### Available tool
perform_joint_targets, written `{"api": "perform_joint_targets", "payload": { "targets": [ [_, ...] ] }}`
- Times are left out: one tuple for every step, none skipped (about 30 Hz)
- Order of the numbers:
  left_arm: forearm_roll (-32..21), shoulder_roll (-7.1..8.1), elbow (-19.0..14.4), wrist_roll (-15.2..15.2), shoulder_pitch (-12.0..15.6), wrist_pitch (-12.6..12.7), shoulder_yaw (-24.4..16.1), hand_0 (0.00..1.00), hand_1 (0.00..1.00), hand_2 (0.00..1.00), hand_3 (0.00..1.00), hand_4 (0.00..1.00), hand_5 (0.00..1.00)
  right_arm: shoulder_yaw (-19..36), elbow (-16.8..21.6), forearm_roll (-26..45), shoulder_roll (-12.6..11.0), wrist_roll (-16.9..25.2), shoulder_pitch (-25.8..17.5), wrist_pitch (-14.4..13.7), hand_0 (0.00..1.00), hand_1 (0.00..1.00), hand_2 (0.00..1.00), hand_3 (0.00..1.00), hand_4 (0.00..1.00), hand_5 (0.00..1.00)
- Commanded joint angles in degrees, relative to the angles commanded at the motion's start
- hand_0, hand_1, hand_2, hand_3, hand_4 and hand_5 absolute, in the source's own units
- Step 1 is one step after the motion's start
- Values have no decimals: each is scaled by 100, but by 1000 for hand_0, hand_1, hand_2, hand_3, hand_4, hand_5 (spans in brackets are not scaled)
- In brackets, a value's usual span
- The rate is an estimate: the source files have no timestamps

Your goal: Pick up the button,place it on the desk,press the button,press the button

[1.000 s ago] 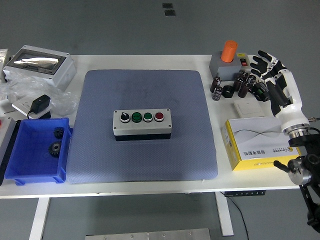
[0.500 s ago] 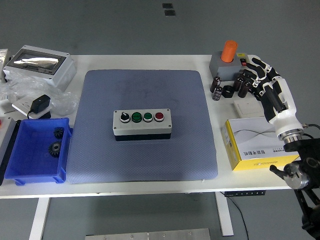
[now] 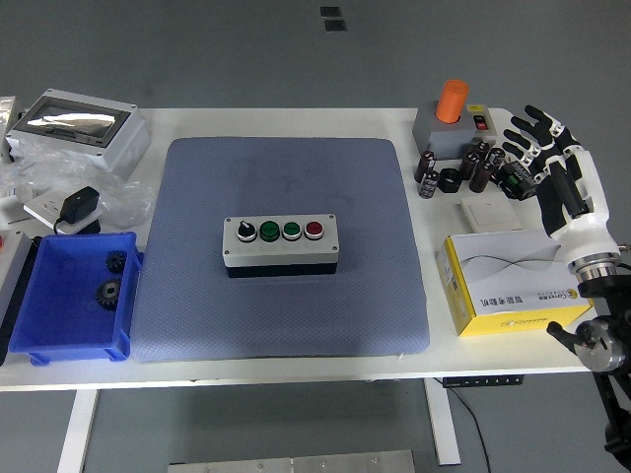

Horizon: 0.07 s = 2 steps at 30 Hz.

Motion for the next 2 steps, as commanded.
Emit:
{"api": "perform_joint_targets", "payload": {
  "targets": [
    [1, 12, 0, -1, -16, 1, 0, 657, 660, 642, 719, 659, 491, 30, -1, 1, -4, -1, -5, -1, 797, 761, 771, 777, 850, 606],
    [2, 21, 0, 0, -27, 1, 1, 657, 660, 642, 719, 659, 491, 47, -2, 1, -6, -1, -6, -2, 797, 761, 771, 777, 850, 606]
  ]
}}
